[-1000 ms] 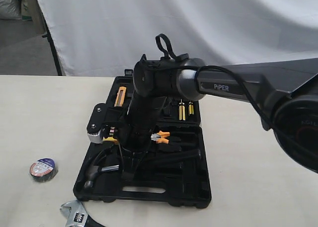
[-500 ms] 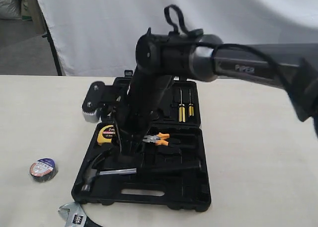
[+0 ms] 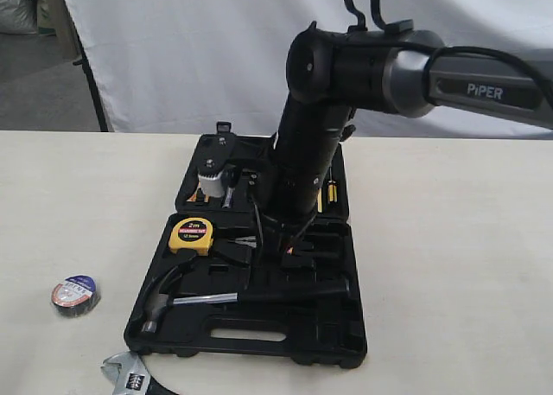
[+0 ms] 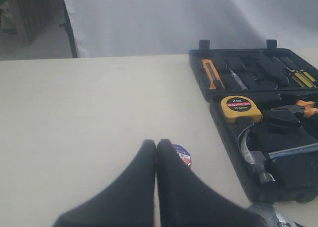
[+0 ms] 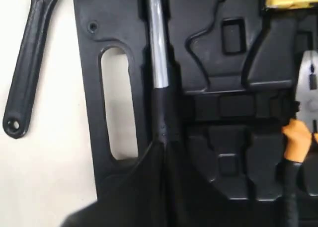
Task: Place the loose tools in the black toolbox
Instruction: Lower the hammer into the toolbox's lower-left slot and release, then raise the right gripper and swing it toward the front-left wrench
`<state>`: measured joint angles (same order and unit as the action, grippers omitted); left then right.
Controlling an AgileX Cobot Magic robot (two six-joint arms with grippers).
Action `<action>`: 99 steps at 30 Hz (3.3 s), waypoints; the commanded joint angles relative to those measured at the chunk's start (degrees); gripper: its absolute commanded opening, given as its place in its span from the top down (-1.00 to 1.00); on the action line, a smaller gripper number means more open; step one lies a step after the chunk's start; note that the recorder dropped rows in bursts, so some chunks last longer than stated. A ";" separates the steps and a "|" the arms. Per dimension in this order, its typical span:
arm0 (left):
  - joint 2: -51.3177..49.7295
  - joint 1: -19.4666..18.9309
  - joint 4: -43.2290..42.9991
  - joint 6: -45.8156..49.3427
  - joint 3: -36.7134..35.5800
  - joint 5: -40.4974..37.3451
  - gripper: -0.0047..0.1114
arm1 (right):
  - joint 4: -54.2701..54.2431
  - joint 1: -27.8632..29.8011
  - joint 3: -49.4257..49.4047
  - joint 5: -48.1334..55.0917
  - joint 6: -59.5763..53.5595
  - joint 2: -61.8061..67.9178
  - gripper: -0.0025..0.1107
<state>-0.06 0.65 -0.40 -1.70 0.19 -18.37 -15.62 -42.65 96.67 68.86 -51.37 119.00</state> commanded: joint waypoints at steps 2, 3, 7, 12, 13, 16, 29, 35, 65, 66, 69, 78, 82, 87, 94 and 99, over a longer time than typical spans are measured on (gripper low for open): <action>0.06 0.40 0.04 -0.06 -0.19 0.07 0.91 | -0.10 0.23 -5.83 -4.53 0.19 0.08 0.96; 0.06 0.40 0.04 -0.06 -0.19 0.07 0.91 | -0.10 0.23 -6.78 -5.19 0.19 0.08 0.96; 0.06 0.40 0.04 -0.06 -0.19 0.07 0.91 | -0.10 0.23 -11.56 -11.92 -0.69 0.08 0.96; 0.06 0.40 0.04 -0.06 -0.19 0.07 0.91 | 0.78 0.23 -14.35 -14.91 -0.69 0.08 0.96; 0.06 0.40 0.04 -0.06 -0.19 0.07 0.91 | 0.78 0.23 -14.35 -14.83 -0.69 0.08 0.96; 0.06 0.40 0.04 -0.06 -0.19 0.07 0.91 | 0.78 0.23 -14.22 -14.90 -0.69 0.08 0.96; 0.06 0.40 0.04 -0.06 -0.19 0.07 0.91 | 0.78 0.23 -14.21 -15.02 -0.69 0.08 0.96; 0.06 0.40 0.04 -0.06 -0.19 0.07 0.91 | 0.78 0.23 -14.21 -15.02 -0.69 0.08 0.96; 0.06 0.40 0.04 -0.06 -0.19 0.07 0.91 | -9.94 -1.89 -8.06 -16.46 -5.00 6.63 0.96; 0.06 0.40 0.04 -0.06 -0.19 0.07 0.91 | -9.80 -2.11 -8.06 -15.60 -5.00 7.99 0.96; 0.06 0.40 0.04 -0.06 -0.19 0.07 0.91 | -9.54 -2.25 -8.06 -14.62 -5.00 10.71 0.96; 0.06 0.40 0.04 -0.06 -0.19 0.07 0.91 | -8.67 -2.25 -5.96 -14.11 -3.14 5.77 0.96; 0.06 0.40 0.04 -0.06 -0.19 0.07 0.91 | -7.20 -2.25 -3.95 -14.45 -0.52 0.49 0.96; 0.06 0.40 0.04 -0.06 -0.19 0.07 0.91 | -9.28 -2.25 -3.48 -14.82 0.17 -5.04 0.96; 0.06 0.40 0.04 -0.06 -0.19 0.07 0.91 | -10.77 -6.68 -3.48 -9.07 -0.28 -6.71 0.96; 0.06 0.40 0.04 -0.06 -0.19 0.07 0.91 | -10.77 -11.65 -3.48 -9.32 1.35 -6.32 0.96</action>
<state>-0.06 0.65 -0.40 -1.70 0.19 -18.37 -25.98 -52.22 93.12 59.11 -51.16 112.74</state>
